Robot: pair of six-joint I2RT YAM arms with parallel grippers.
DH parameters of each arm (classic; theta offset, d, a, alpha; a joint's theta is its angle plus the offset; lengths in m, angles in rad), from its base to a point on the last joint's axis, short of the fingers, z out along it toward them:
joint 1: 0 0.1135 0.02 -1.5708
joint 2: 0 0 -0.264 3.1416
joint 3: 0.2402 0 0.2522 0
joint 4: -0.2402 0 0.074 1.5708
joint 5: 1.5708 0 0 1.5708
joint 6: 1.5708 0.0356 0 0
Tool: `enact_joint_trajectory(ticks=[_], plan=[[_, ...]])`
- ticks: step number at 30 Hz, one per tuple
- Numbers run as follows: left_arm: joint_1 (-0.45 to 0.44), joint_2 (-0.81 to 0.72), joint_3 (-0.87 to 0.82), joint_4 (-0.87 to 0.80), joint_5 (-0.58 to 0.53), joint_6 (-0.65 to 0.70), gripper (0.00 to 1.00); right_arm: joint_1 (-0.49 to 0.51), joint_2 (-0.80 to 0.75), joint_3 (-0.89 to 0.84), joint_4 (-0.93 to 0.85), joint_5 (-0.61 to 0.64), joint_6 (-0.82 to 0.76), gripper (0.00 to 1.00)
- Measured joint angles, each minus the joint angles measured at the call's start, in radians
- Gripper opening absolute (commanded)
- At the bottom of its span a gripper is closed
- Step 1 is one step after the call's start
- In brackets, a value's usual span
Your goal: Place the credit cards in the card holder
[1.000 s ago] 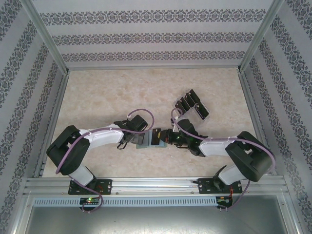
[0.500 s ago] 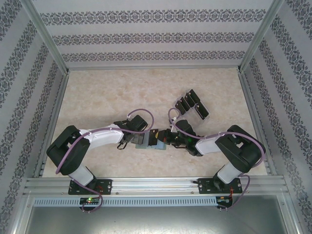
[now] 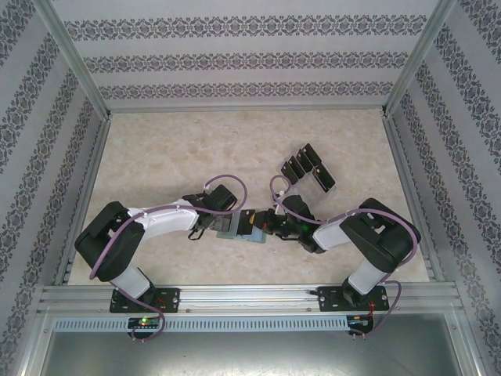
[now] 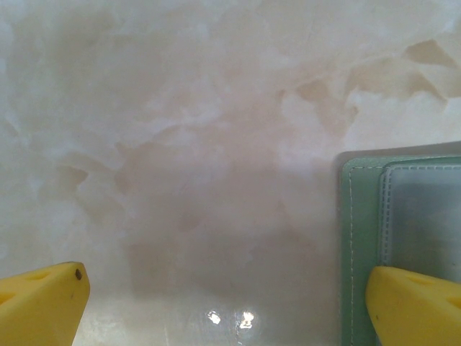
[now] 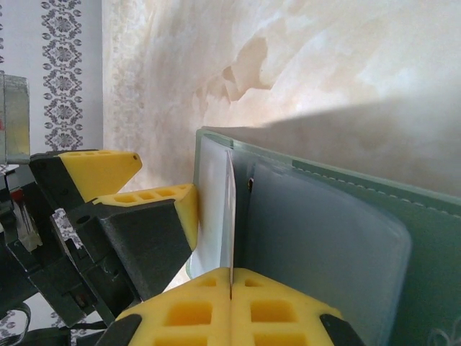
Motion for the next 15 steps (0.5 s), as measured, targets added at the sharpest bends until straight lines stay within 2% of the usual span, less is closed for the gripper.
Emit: enact_joint_trajectory(ticks=[15], plan=[[0.0,-0.001,-0.004,0.005,0.0,-0.004,1.0,0.0,0.052,-0.014,0.066,-0.001,0.045,0.0]])
